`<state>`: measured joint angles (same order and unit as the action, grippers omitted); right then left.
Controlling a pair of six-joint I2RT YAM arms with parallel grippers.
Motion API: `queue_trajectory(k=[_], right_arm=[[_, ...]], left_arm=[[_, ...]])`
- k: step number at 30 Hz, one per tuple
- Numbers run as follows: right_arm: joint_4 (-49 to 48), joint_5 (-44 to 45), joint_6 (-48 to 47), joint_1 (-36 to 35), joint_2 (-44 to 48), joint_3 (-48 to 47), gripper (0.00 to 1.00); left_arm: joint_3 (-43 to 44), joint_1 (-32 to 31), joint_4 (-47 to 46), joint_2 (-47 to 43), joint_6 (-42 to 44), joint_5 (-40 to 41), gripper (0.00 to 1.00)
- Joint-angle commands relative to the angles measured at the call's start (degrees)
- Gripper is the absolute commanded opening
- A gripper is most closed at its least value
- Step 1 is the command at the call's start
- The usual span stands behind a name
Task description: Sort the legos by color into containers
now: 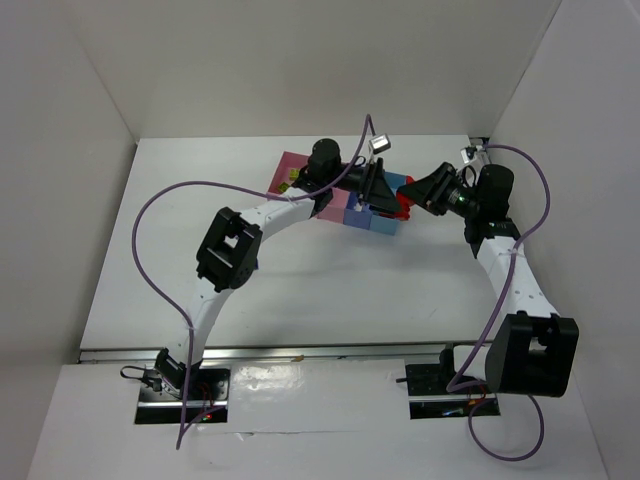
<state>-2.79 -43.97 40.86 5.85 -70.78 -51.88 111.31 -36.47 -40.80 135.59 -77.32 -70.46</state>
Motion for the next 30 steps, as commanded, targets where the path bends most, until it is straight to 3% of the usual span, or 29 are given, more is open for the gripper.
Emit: queue_trajectory(k=[1,11,22,30], right_arm=[[-4.8,-4.6,3.7,-0.7,1.3,-3.0,0.28],[-3.4,-5.2,3.2,-0.7,1.8,-3.5,0.28],[-3.6,-5.2,2.6,-0.7,1.8,-4.0,0.28],[-6.3,-5.7,3.8,-1.3,0.1,-2.9,0.28]], left_arm=[[1.2,-2.1,9.8,1.8,7.9,1.5,0.72],[3.2,-0.5,21.3,1.8,15.7,4.9,0.73],[2.2,1.3,12.9,2.3,9.8,2.1,0.75],[-0.3,1.3,-6.6,2.9,-4.7,-2.0,0.64]])
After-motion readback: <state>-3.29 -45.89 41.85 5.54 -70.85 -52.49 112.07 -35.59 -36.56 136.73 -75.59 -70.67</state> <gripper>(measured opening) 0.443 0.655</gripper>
